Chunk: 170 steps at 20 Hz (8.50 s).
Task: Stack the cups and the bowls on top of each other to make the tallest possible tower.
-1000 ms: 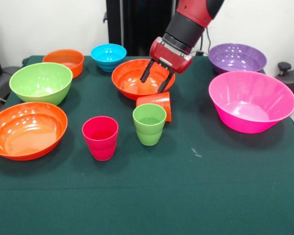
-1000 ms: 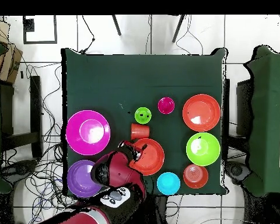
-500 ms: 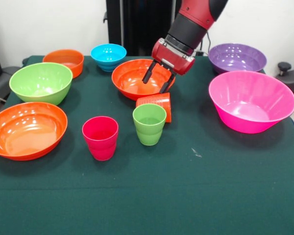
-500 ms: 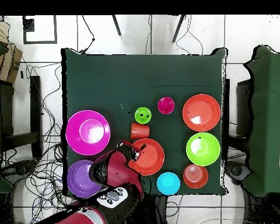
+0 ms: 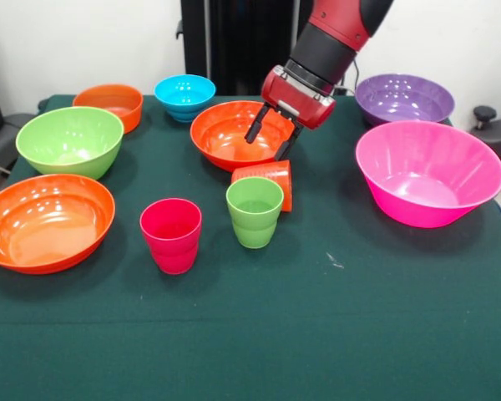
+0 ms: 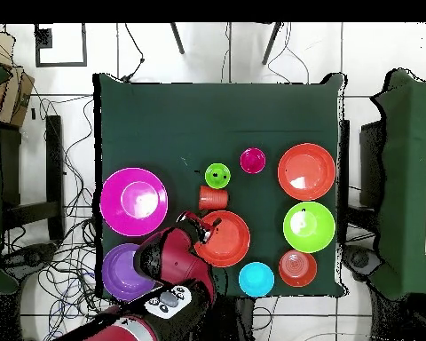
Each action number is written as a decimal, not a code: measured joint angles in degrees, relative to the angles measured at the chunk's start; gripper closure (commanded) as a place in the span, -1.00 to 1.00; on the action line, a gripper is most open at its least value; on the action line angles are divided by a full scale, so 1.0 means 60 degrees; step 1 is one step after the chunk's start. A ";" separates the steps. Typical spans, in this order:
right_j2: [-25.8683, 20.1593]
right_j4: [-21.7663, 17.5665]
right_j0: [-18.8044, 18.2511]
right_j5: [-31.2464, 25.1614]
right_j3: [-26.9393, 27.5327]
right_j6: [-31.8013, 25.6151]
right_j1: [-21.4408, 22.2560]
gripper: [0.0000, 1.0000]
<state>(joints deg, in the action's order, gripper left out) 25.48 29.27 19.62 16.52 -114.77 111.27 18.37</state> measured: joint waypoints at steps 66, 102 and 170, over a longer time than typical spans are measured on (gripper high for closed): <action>-0.0016 0.0414 -0.0084 -0.0902 0.0500 0.0002 0.0395 -1.00; 0.0007 0.0534 -0.0061 -0.0902 0.0499 0.0008 0.0393 1.00; -0.0078 0.0538 -0.0895 -0.0599 0.0514 0.0018 0.0268 -1.00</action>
<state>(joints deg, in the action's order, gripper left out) 25.01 32.49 14.25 12.93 -111.69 111.38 19.97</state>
